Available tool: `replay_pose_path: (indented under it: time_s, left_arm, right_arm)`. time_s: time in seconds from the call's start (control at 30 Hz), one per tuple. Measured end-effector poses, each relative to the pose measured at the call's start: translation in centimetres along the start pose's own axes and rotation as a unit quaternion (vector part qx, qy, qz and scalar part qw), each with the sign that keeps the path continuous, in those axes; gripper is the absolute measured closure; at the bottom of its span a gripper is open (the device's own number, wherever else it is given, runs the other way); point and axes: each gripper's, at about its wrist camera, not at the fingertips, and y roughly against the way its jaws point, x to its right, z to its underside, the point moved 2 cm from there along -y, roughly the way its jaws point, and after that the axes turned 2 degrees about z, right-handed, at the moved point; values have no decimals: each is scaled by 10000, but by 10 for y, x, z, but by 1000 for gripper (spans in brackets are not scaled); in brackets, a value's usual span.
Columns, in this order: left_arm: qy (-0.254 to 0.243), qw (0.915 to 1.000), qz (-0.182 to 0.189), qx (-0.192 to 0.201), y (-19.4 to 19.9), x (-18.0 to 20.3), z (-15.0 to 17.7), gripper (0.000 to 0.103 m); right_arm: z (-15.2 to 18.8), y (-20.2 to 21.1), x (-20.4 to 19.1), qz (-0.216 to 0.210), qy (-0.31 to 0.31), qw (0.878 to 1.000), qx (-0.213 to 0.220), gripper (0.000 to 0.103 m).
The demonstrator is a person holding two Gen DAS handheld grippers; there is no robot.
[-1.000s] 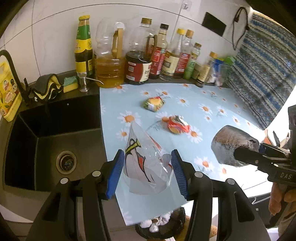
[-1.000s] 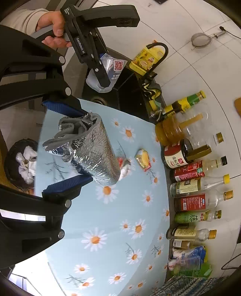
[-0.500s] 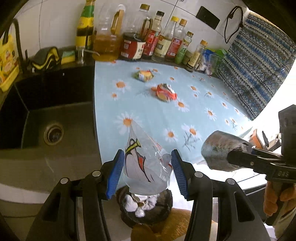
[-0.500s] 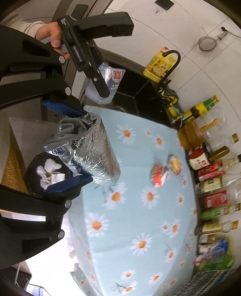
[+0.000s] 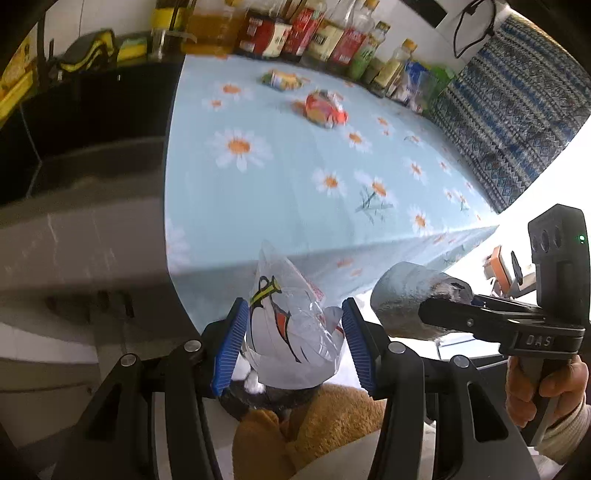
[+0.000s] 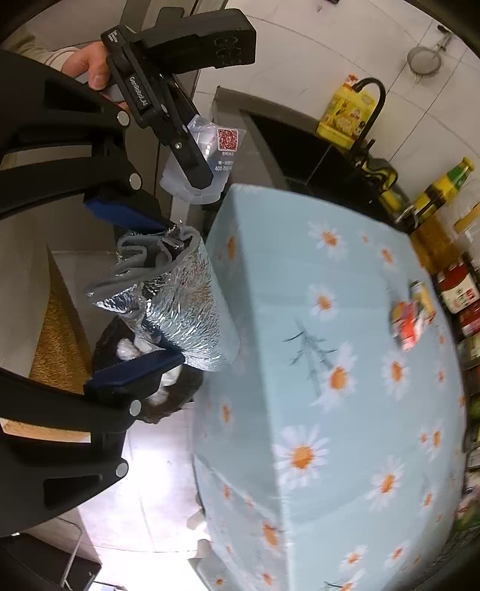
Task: Collect trash
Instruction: 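Carry the held cup and foil roll down over the black trash bin, then open the left tool over the bin while the right tool releases the foil roll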
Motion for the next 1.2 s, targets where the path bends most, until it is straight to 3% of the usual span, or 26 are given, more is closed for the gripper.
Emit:
replay_pose_path:
  time_s: [0.3,0.6,0.73,0.93,1.2]
  left_arm:
    - [390,9982,49,-461,-35,-6,37,53]
    - [865,9903,22,-1087,-81,-8,72,53]
    - [1071,9840,-47,-1423,-109,-12,89,53]
    - [1461,9759,-90,-1620,-133,-21,108,53]
    - [1657,9716,-168,-1681,-157,-26,122,53]
  right_arm:
    - [22,-39,40,-105,-569,9960,-675,40]
    - [39,-67,89,-406,-1287,9837,-1189,40]
    - [46,-87,110,-608,-1755,9717,-1462,39]
    - [56,-112,133,-895,-2420,9513,-1686,39]
    - [74,-150,166,-1179,-3565,9086,-1829,39]
